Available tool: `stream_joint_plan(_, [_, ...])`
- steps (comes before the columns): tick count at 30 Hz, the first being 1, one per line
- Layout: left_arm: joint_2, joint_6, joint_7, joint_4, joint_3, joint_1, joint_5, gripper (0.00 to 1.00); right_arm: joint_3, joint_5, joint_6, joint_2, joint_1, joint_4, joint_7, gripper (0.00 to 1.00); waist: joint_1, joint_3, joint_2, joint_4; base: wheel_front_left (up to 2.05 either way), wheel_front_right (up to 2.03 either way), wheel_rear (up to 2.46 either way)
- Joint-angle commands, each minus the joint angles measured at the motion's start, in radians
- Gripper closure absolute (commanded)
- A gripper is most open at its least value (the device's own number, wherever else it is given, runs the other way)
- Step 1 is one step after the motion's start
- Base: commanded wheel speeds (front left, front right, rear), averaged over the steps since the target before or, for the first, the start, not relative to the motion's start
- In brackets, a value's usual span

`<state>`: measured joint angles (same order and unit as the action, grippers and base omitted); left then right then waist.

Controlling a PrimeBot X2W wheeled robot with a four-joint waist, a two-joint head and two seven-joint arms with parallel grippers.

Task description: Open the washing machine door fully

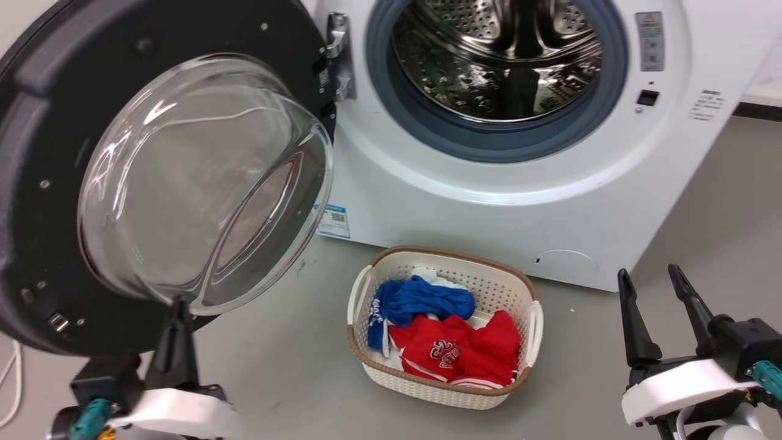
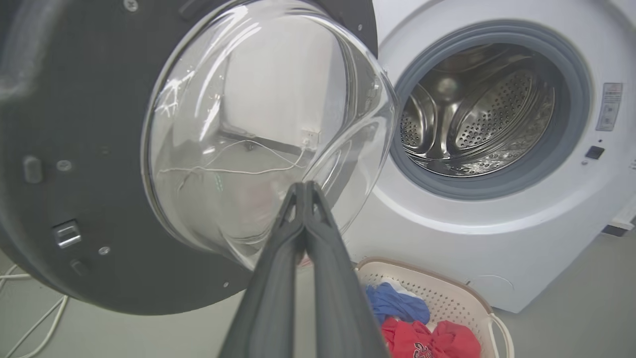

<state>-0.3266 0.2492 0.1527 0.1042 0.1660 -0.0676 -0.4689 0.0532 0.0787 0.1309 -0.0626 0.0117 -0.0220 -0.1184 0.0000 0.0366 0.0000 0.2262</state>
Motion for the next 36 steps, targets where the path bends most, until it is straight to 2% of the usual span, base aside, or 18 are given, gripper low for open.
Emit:
stream_joint_plan(1, [0.01, -0.007, -0.004, 0.006, 0.015, 0.007, 0.003, 1.0, -0.003, -0.002, 0.0, 0.005, -0.009, -0.004, 0.002, 0.0, 0.0, -0.013, 0.0, -0.025, 0.0, 0.0, 0.0])
stream_joint_plan(9, [0.038, -0.035, 0.003, -0.063, 0.077, 0.047, 0.011, 1.0, -0.027, 0.0, 0.0, 0.008, 0.002, -0.027, 0.011, 0.0, 0.0, -0.036, 0.0, -0.148, 0.0, 0.0, 0.0])
stream_joint_plan(10, [0.039, -0.033, 0.011, -0.075, 0.076, 0.05, 0.013, 0.76, -0.031, 0.001, 0.0, 0.008, 0.005, -0.03, 0.013, 0.0, 0.0, -0.037, 0.0, -0.165, 0.0, 0.0, 0.0])
stream_joint_plan(12, [0.041, -0.035, 0.019, -0.098, 0.076, 0.058, 0.012, 0.49, -0.034, 0.004, 0.0, 0.008, 0.006, -0.036, 0.015, 0.0, 0.0, -0.04, 0.0, -0.195, 0.0, 0.0, 0.0])
stream_joint_plan(13, [0.037, -0.036, 0.022, -0.108, 0.077, 0.062, 0.017, 0.17, -0.036, 0.003, 0.0, 0.008, 0.006, -0.037, 0.015, 0.0, 0.0, -0.041, 0.0, -0.209, 0.0, 0.0, 0.0])
stream_joint_plan(14, [0.038, -0.035, 0.027, -0.117, 0.077, 0.066, 0.017, 0.0, -0.037, 0.005, 0.0, 0.009, 0.007, -0.039, 0.015, 0.0, 0.0, -0.042, 0.0, -0.222, 0.0, 0.0, 0.0])
stream_joint_plan(19, [0.038, -0.033, 0.043, -0.162, 0.085, 0.072, 0.028, 0.0, -0.048, 0.004, 0.0, 0.006, 0.004, -0.042, 0.02, 0.0, 0.0, -0.049, 0.0, -0.293, 0.0, 0.0, 0.0])
stream_joint_plan(25, [0.042, -0.042, 0.05, -0.195, 0.095, 0.079, 0.023, 0.0, -0.051, 0.013, 0.0, -0.003, -0.005, -0.041, 0.023, 0.0, 0.0, -0.052, 0.0, -0.345, 0.0, 0.0, 0.0])
stream_joint_plan(36, [0.037, -0.032, 0.072, -0.23, 0.09, 0.068, 0.026, 0.0, -0.06, 0.023, 0.0, -0.005, -0.014, -0.042, 0.022, 0.0, 0.0, -0.057, 0.0, -0.359, 0.0, 0.0, 0.0])
